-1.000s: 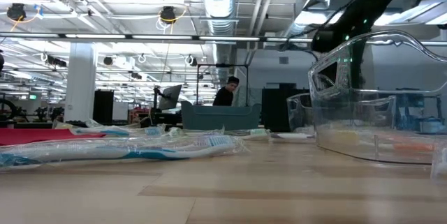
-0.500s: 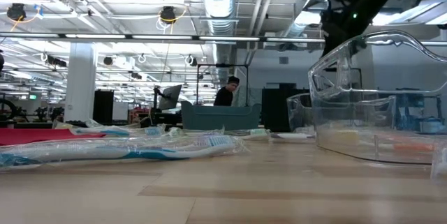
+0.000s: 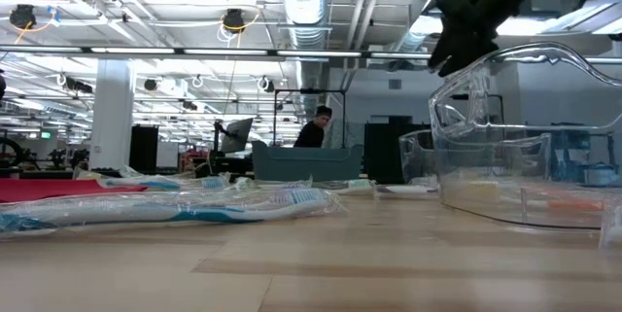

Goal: Pick & Place Toothbrushes
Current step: Put the orange toothbrush into the bottom transparent bin

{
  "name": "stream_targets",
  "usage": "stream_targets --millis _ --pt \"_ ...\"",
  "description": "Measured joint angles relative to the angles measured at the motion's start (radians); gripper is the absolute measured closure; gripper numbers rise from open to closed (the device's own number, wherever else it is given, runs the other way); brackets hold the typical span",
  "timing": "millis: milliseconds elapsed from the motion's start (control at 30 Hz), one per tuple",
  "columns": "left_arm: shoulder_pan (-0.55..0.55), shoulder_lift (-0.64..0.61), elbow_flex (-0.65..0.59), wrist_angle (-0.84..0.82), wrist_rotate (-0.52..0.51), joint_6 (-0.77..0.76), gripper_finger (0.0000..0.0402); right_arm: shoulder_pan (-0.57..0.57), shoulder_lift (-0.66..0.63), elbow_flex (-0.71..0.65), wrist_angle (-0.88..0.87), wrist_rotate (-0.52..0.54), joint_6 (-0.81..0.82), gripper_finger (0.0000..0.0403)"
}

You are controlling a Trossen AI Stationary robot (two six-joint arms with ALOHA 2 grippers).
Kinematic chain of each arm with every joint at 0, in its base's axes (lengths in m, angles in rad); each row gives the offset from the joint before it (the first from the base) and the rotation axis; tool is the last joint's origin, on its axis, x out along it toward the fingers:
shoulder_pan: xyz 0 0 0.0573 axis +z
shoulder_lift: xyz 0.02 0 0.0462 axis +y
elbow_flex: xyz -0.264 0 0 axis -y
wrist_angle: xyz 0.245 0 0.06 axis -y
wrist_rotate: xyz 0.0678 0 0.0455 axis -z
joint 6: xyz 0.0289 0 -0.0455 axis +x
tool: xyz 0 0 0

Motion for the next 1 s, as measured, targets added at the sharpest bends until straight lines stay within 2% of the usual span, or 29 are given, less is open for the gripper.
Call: stream_targets --millis 133,267,433,567,767,1000 --pt "0.000 0.000 0.000 -0.001 0.000 -0.002 0.0229 0.093 -0.002 0.000 -0.033 -0.022 0.030 0.0223" --pt "0.000 0.000 0.000 -0.003 0.000 -0.046 0.0229 0.190 0.001 0.000 -0.185 -0.021 0.113 0.0233" --pt "0.000 0.000 0.000 -0.010 0.000 -0.051 0.0229 0.337 0.001 -0.027 -0.376 -0.017 0.283 0.0245" --pt "0.000 0.000 0.000 -0.010 0.000 -0.051 0.0229 0.420 -0.001 -0.076 -0.449 -0.016 0.410 0.0246" --pt "0.000 0.000 0.000 0.001 0.000 -0.051 0.0229 0.432 0.000 -0.160 -0.437 0.014 0.522 0.0222" --pt "0.000 0.000 0.000 0.008 0.001 -0.051 0.0229 0.350 0.000 -0.271 -0.322 0.020 0.485 0.0173"
